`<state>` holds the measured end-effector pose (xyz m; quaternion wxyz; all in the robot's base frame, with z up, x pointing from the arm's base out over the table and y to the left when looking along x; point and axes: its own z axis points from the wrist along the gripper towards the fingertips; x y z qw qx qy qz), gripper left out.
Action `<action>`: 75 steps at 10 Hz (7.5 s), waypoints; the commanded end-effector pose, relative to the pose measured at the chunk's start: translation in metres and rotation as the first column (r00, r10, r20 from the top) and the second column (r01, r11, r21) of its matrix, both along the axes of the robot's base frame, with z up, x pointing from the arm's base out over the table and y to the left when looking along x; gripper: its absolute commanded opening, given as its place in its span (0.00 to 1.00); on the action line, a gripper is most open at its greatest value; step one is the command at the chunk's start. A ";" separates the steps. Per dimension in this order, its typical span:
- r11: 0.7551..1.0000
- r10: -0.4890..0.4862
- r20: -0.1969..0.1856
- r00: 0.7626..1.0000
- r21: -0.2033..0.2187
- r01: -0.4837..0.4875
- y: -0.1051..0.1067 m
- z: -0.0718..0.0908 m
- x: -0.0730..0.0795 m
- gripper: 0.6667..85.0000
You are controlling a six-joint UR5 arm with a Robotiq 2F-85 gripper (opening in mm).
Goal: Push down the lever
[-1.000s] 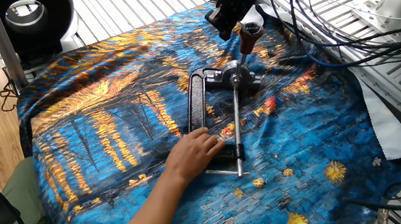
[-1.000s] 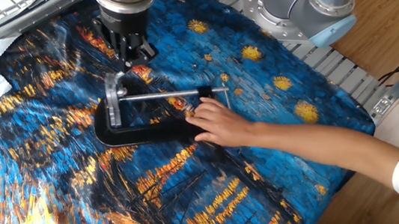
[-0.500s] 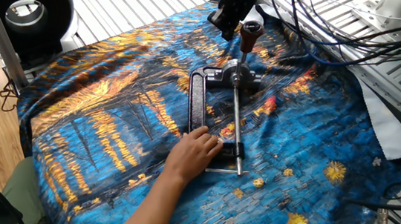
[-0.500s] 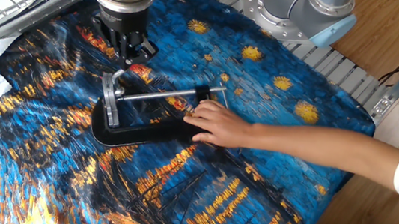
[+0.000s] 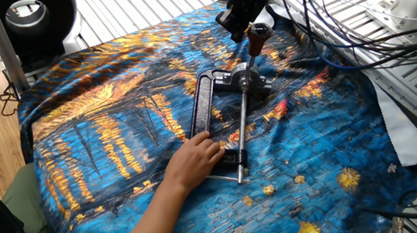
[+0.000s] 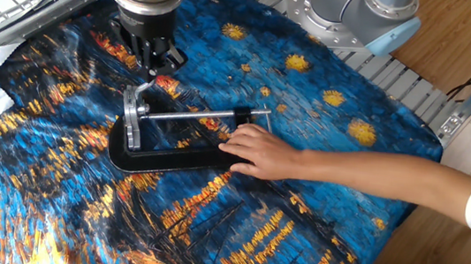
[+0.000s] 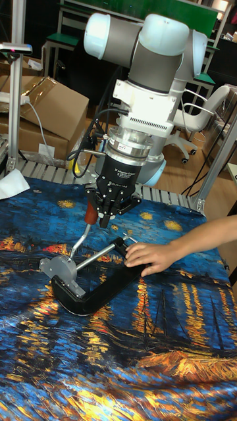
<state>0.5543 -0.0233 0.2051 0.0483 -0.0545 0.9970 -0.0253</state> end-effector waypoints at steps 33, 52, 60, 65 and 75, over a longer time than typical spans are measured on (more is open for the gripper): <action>0.999 -0.051 -0.046 0.998 0.008 0.051 0.000 0.073 -0.033 0.00; 0.996 -0.086 0.018 0.996 0.020 0.085 -0.063 0.045 -0.035 0.00; 0.994 -0.099 0.033 0.995 0.040 0.098 -0.041 0.033 -0.027 0.00; 0.990 -0.114 0.023 0.993 0.082 0.112 -0.030 0.038 -0.021 0.00; 0.984 -0.134 0.079 0.988 0.125 0.124 -0.008 0.043 0.011 0.00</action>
